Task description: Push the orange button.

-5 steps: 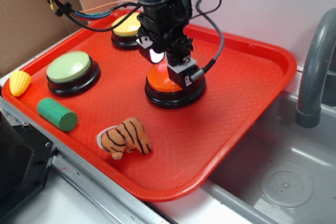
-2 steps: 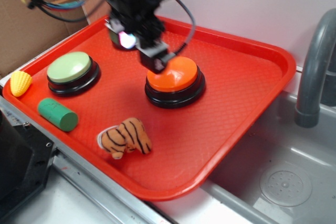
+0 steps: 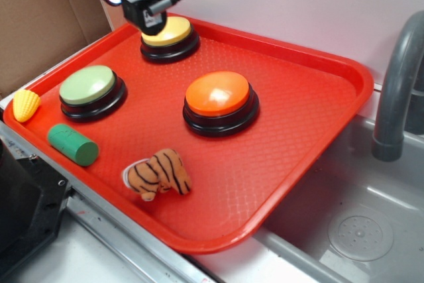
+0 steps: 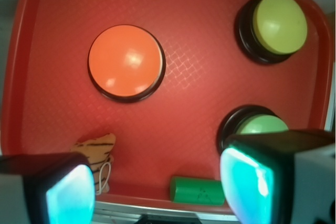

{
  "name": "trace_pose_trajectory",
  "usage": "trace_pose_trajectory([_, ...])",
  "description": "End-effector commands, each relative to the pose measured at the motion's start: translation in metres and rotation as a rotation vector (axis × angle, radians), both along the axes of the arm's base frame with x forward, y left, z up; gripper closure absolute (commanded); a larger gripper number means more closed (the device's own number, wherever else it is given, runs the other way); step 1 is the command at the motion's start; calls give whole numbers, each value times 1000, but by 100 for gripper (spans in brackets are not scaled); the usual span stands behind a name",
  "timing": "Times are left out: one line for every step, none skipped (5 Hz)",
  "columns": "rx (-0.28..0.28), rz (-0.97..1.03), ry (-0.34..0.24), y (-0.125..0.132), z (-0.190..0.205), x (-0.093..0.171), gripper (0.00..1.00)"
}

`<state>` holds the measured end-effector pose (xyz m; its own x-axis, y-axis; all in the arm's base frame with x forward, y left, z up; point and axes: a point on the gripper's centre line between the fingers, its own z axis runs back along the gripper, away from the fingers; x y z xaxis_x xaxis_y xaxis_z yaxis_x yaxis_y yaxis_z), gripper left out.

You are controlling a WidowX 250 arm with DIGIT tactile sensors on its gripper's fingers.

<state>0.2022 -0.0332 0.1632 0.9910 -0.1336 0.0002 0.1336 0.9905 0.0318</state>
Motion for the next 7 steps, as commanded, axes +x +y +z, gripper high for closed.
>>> trace_pose_trajectory([-4, -37, -77, 4, 29, 3, 0])
trace_pose_trajectory([1, -26, -86, 7, 44, -6, 0])
trace_pose_trajectory([-16, -4, -98, 12, 52, -14, 0])
trace_pose_trajectory([-30, -5, -84, 16, 56, -18, 0])
trace_pose_trajectory([-35, -25, -70, 12, 61, -21, 0])
trace_pose_trajectory([-35, -27, -97, 8, 70, -28, 0])
trace_pose_trajectory([-7, -27, -97, 5, 77, -36, 0])
